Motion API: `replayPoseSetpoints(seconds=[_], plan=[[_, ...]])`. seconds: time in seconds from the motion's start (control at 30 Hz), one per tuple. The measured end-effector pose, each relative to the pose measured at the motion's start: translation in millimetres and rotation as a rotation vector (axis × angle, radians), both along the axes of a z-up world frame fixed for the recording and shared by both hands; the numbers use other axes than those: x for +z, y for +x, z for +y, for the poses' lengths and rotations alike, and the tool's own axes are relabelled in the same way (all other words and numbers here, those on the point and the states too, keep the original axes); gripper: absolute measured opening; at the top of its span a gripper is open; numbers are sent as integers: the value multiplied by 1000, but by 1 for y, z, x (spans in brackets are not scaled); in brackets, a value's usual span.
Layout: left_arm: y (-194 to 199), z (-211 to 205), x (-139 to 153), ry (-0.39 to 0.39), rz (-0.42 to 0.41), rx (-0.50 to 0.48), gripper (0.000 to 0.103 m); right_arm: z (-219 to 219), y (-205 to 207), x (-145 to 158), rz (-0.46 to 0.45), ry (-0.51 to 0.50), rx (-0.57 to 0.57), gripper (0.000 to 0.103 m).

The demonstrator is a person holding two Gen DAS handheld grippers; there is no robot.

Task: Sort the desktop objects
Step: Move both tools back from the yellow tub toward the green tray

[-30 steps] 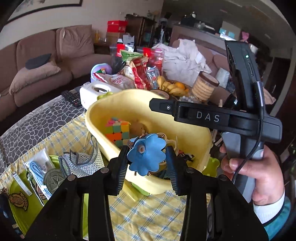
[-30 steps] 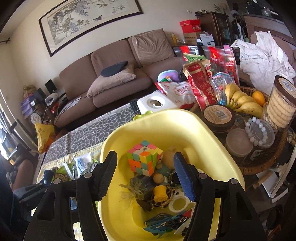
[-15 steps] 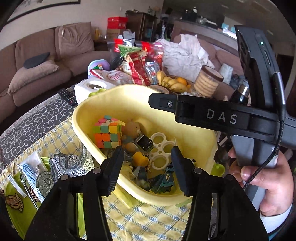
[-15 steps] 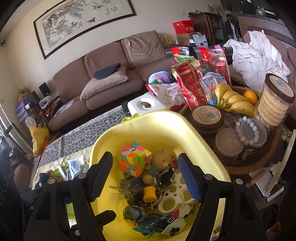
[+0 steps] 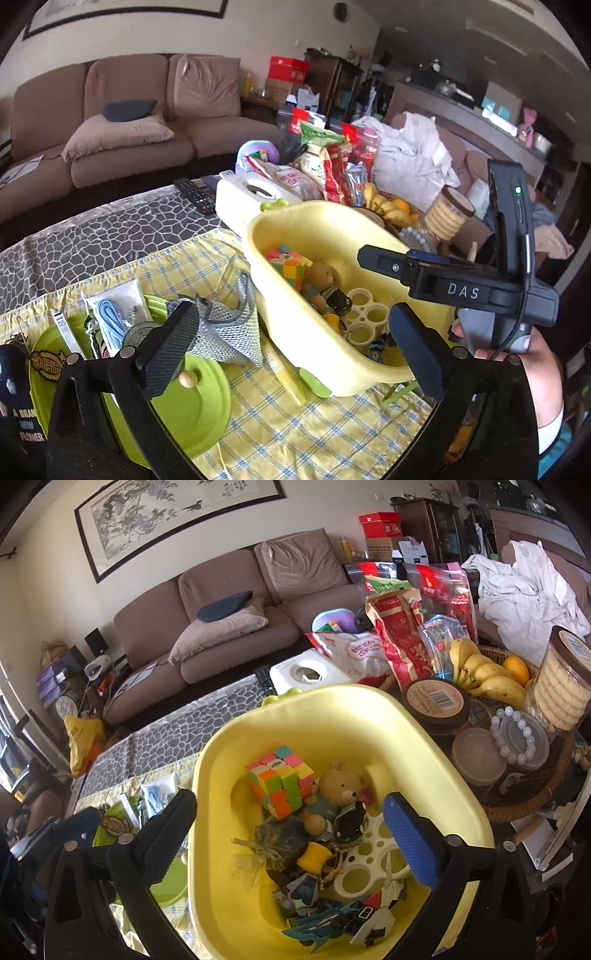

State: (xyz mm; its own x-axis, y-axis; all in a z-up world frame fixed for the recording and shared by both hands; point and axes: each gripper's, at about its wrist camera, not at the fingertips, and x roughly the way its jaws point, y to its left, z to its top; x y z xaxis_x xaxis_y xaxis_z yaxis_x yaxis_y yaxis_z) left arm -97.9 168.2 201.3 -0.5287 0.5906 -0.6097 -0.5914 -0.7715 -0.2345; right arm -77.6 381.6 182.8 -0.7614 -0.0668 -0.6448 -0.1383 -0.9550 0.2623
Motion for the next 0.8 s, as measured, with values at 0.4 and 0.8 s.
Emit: replayPoseSetpoints(seconds=[0.4, 0.8], plan=[[-7, -69, -2, -11, 0, 180, 103, -50, -15, -5, -37, 87, 94, 102], [7, -145, -28, -51, -29, 335, 103, -107, -28, -3, -36, 104, 174, 103]])
